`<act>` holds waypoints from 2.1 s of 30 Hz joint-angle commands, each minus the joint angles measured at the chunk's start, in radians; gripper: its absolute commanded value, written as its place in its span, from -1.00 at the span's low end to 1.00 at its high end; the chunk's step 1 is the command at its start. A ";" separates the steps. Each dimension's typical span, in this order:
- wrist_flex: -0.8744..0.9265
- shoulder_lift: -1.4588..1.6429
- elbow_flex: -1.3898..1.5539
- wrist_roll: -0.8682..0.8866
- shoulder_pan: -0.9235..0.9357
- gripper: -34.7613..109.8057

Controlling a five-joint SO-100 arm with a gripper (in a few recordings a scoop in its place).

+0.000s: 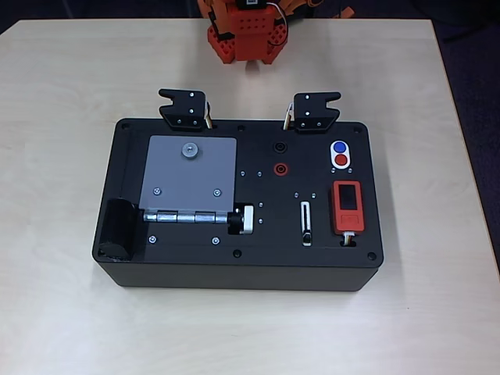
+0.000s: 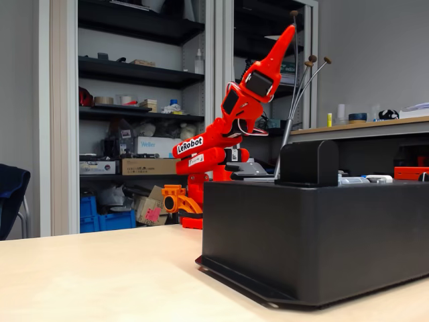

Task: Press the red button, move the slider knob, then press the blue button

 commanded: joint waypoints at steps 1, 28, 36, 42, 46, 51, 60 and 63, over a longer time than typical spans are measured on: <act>-0.098 0.003 0.008 0.046 -0.025 -0.52; -1.091 0.000 0.071 0.686 -0.041 -0.52; -1.285 0.000 0.071 0.859 -0.083 -0.52; -1.335 0.000 0.071 0.888 -0.086 -0.52; -1.335 -0.002 0.071 0.925 -0.064 -0.52; -1.335 -0.002 0.071 0.960 -0.003 -0.52; -1.335 0.000 0.071 0.982 0.072 -0.52; -1.335 0.000 0.071 0.983 0.072 -0.52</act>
